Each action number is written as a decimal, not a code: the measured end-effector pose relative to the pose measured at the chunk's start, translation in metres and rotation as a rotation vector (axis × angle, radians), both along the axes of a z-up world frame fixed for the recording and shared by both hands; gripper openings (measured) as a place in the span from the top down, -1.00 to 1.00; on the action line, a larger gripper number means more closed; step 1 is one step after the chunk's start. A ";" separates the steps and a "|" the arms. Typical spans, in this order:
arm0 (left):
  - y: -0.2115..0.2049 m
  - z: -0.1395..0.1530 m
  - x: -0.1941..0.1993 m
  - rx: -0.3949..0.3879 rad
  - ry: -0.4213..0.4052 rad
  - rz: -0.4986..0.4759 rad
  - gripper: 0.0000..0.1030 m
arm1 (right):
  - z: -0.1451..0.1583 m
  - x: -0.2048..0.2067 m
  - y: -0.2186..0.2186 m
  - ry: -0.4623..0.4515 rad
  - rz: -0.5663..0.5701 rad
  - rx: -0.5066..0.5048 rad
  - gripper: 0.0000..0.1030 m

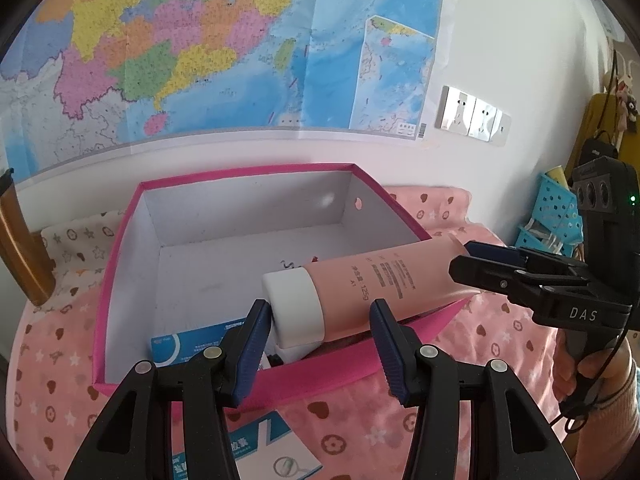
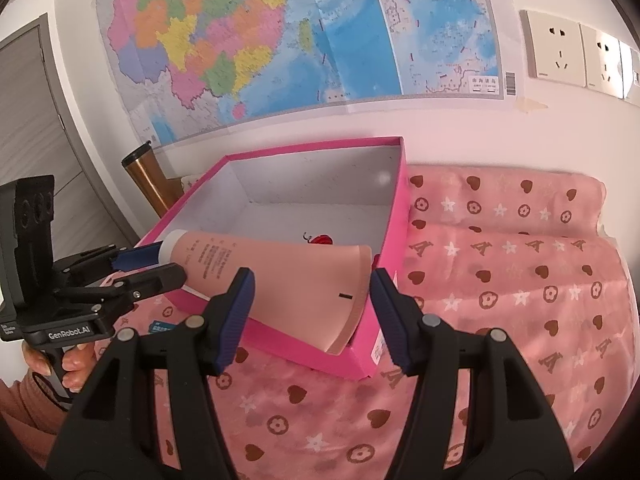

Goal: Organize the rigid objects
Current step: 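Lift the pink tube over the magenta box and lower it inside, then open the left gripper to release the pink tube in the box, then move the left gripper to the blue-and-white medicine carton and grasp it, then carry the medicine carton over the magenta box and lower it inside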

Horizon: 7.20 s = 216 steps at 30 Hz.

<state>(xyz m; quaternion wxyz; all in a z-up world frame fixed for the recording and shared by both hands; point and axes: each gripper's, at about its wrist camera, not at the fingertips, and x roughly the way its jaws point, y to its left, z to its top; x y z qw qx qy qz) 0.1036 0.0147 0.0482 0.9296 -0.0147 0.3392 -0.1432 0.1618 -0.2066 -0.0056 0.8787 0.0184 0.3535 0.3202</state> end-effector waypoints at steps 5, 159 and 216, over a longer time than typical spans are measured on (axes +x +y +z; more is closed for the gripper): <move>0.000 -0.003 0.005 0.000 0.008 0.004 0.00 | -0.003 0.005 0.001 0.006 -0.004 -0.011 -0.21; 0.057 -0.035 -0.093 0.004 0.037 0.074 -0.16 | -0.038 -0.081 0.087 0.121 0.267 0.024 0.08; 0.066 0.014 -0.026 0.058 -0.085 0.097 -0.16 | 0.013 -0.028 0.114 0.005 0.224 0.017 0.07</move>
